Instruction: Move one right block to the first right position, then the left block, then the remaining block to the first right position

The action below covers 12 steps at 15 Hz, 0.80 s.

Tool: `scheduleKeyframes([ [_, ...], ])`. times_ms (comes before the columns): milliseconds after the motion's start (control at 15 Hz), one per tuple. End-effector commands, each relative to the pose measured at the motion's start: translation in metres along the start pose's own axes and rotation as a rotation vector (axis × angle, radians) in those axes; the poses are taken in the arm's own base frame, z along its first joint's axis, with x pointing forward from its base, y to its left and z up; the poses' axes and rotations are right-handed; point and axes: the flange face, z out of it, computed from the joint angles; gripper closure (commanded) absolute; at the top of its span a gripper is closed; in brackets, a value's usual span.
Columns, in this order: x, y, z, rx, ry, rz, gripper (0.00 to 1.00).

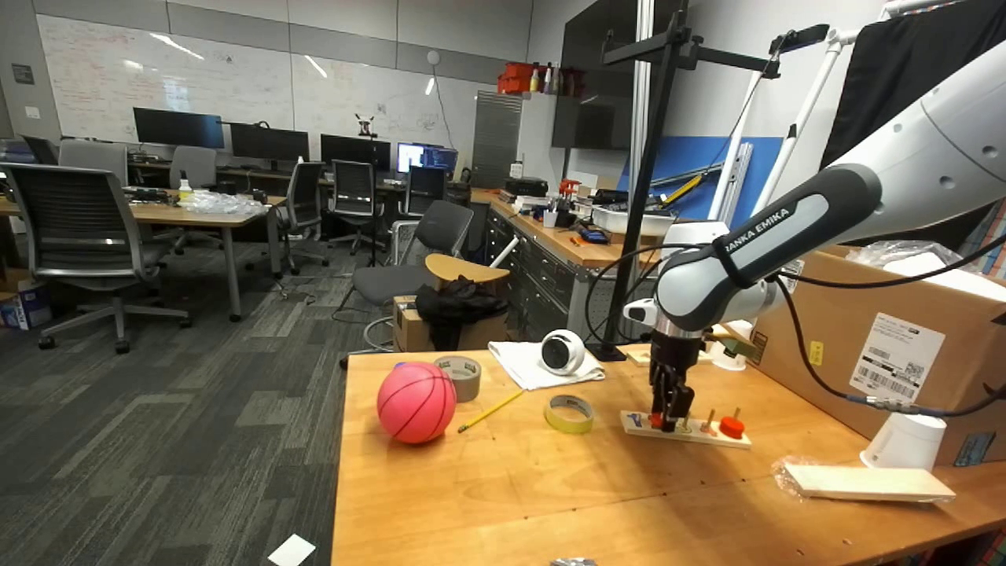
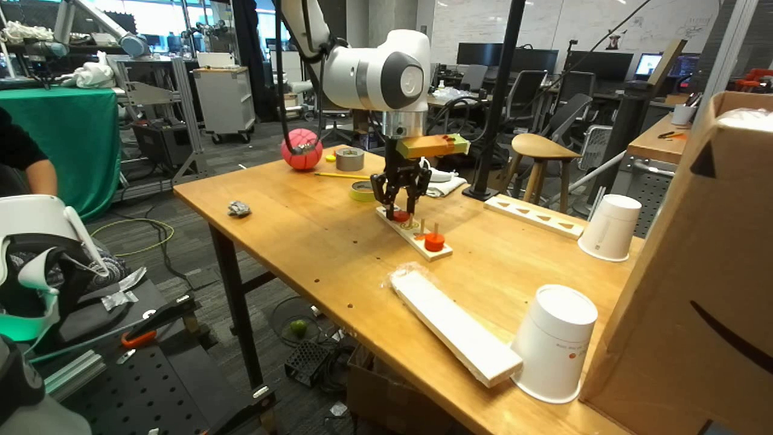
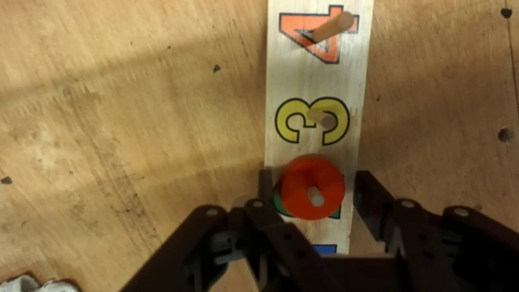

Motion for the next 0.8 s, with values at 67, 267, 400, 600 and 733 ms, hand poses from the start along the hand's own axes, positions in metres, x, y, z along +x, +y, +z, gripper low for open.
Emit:
scheduleKeyframes([
  [67,0.0045,0.0065,-0.006,0.001,-0.018,-0.019,0.3],
  [267,0.0045,0.0068,-0.005,0.008,-0.021,-0.018,0.44],
  [400,0.0048,0.0074,-0.005,0.009,-0.022,-0.018,0.55],
  [600,0.0051,0.0084,-0.0056,0.006,-0.021,-0.017,0.8],
  [733,0.0049,0.0084,-0.0057,0.005,-0.021,-0.018,0.75],
])
